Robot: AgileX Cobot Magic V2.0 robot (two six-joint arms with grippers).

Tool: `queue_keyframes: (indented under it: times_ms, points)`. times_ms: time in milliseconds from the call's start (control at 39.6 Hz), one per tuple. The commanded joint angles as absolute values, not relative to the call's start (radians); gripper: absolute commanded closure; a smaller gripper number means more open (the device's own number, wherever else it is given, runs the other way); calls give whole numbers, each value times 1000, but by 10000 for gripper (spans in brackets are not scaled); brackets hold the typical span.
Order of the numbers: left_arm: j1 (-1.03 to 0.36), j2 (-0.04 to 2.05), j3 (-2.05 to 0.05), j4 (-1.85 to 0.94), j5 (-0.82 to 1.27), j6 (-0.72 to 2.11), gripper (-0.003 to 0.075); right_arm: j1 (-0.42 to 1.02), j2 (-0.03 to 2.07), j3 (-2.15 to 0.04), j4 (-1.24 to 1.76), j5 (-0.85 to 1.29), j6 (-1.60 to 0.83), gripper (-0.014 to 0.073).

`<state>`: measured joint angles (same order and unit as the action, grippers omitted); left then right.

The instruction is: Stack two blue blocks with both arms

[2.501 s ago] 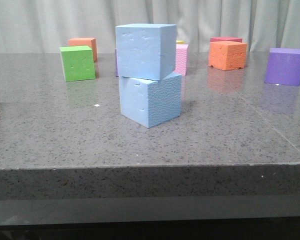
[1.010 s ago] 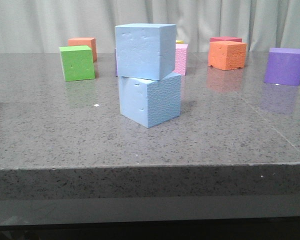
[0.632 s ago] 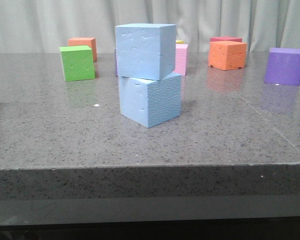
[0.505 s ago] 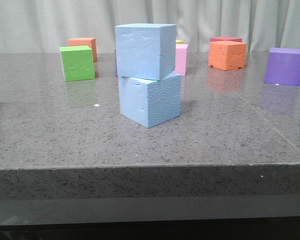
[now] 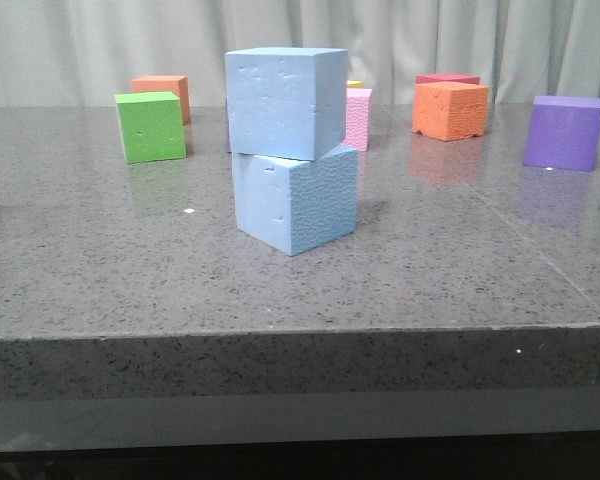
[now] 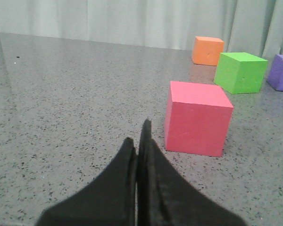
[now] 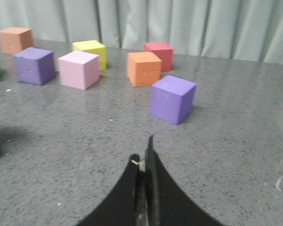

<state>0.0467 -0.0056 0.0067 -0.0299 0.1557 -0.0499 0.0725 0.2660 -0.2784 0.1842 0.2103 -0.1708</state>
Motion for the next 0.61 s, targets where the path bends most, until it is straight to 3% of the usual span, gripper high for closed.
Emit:
queue_keyframes:
  times_ms: [0, 581]
  points:
    - [41, -23, 9, -37, 79, -50, 741, 75, 274, -258, 60, 44, -30, 662]
    - [41, -23, 9, -37, 79, -50, 741, -13, -13, 21, 80, 124, -33, 662]
